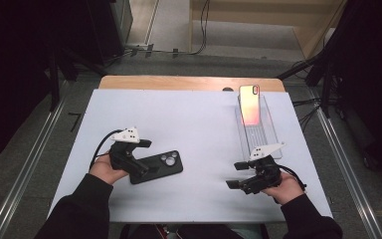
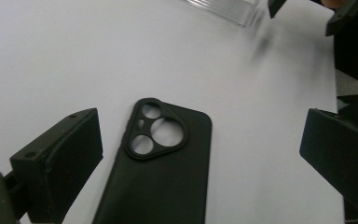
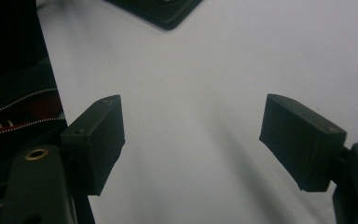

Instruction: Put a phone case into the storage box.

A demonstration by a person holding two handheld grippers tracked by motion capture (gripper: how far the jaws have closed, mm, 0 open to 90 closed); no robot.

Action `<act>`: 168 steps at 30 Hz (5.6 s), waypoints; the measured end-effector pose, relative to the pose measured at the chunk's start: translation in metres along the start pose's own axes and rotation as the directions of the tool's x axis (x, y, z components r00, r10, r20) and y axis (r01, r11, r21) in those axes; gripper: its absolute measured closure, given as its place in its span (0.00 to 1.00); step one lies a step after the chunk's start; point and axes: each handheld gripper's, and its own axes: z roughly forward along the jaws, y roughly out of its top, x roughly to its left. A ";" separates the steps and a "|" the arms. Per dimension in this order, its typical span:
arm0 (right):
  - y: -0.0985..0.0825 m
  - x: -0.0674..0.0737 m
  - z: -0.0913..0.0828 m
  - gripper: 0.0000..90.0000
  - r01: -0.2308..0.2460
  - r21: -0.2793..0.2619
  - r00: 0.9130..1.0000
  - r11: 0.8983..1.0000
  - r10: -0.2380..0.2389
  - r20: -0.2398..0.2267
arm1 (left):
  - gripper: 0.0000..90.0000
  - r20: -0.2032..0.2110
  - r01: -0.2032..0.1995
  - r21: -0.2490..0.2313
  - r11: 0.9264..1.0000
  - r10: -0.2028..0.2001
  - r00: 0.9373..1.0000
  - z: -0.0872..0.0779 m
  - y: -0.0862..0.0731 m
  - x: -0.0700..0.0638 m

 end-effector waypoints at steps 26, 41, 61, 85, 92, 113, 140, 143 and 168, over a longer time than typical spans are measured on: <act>0.000 -0.002 -0.001 0.22 -0.006 -0.001 1.000 1.000 0.006 0.002 | 0.03 -0.004 -0.034 0.040 0.999 0.034 0.999 0.018 -0.007 0.009; 0.000 -0.001 0.000 0.22 -0.005 -0.001 1.000 1.000 0.005 0.004 | 0.03 -0.011 -0.044 0.098 0.994 0.045 0.999 0.031 -0.020 0.011; -0.001 -0.001 0.001 0.22 -0.011 0.011 1.000 1.000 0.011 0.008 | 0.03 -0.025 -0.113 0.204 0.972 0.120 0.992 0.049 -0.036 0.010; -0.001 0.000 0.003 0.22 0.002 0.018 1.000 1.000 -0.002 0.014 | 0.15 -0.108 -0.172 0.207 0.963 0.197 0.975 0.049 -0.041 0.000; -0.001 0.000 0.003 0.22 0.002 0.019 1.000 1.000 -0.002 0.011 | 0.17 -0.107 -0.171 0.226 0.959 0.199 0.974 0.048 -0.037 -0.002; 0.001 0.001 0.000 0.22 -0.008 -0.014 1.000 1.000 0.008 0.004 | 0.16 -0.137 0.028 0.068 0.997 -0.018 0.990 0.020 0.004 -0.025; 0.015 0.006 -0.012 0.22 -0.183 -0.113 0.982 0.977 0.188 0.031 | 0.16 -0.289 0.270 -0.068 0.960 -0.278 0.916 0.027 0.021 -0.049; 0.018 0.008 -0.012 0.23 -0.197 -0.120 0.977 0.973 0.205 0.057 | 0.16 -0.311 0.276 -0.083 0.958 -0.288 0.906 0.028 0.022 -0.050; 0.037 0.014 -0.014 0.23 -0.284 -0.204 0.944 0.937 0.310 0.112 | 0.16 -0.424 0.233 -0.275 0.933 -0.335 0.841 0.052 0.017 -0.063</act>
